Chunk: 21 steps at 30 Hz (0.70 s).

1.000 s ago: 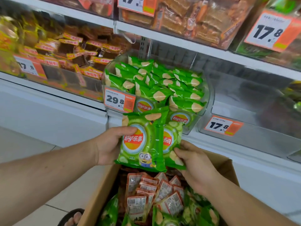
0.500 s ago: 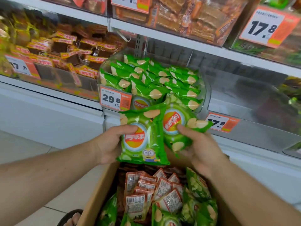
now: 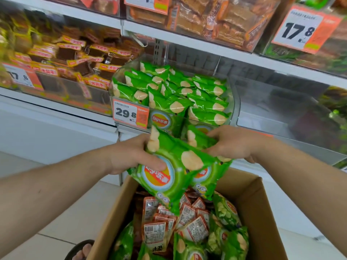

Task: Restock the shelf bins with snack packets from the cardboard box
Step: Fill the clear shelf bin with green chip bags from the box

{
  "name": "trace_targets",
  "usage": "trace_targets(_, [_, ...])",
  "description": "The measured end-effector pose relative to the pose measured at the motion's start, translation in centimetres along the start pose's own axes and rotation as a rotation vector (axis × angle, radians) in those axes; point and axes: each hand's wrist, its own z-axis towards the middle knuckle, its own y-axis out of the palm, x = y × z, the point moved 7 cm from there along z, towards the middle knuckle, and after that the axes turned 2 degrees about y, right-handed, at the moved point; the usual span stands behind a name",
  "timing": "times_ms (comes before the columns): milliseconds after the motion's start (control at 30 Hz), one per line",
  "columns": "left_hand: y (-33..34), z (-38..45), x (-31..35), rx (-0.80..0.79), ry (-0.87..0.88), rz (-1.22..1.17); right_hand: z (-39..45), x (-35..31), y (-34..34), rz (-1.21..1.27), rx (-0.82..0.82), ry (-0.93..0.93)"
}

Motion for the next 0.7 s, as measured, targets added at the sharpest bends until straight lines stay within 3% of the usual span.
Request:
trace_targets(100, [2.4, 0.1, 0.0, -0.138, -0.038, 0.052, 1.0, -2.1, 1.0, -0.034, -0.097, -0.055])
trace_targets(167, [2.8, 0.1, -0.2, -0.142, -0.048, 0.046, 1.3, -3.0, 1.5, -0.004, -0.159, -0.083])
trace_targets(267, [1.4, 0.0, -0.6, -0.057, -0.038, -0.011, 1.5, -2.9, 2.0, 0.369, -0.222, -0.117])
trace_targets(333, [0.2, 0.0, -0.3, 0.033, 0.004, -0.091, 1.7, -1.6, 1.0, 0.764, -0.027, -0.130])
trace_targets(400, [-1.2, -0.1, 0.0, 0.151, 0.053, -0.180, 1.0, -0.1, 0.4, 0.971, 0.219, -0.187])
trace_targets(467, [-1.8, -0.3, 0.5, 0.236, 0.084, -0.234, -0.5, -0.6, 1.5, 0.965, 0.255, -0.298])
trace_targets(533, [-1.4, -0.3, 1.1, 0.279, 0.094, -0.244, -1.6, -2.2, 3.4, 0.944, 0.154, -0.376])
trace_targets(600, [-0.8, -0.2, 1.3, 0.322, 0.063, -0.239, -1.7, -3.4, 4.9, 0.976, 0.049, -0.379])
trace_targets(700, [-0.4, 0.1, 1.8, 0.354, 0.036, -0.204, -1.1, -4.0, 5.3, 1.048, 0.044, -0.300])
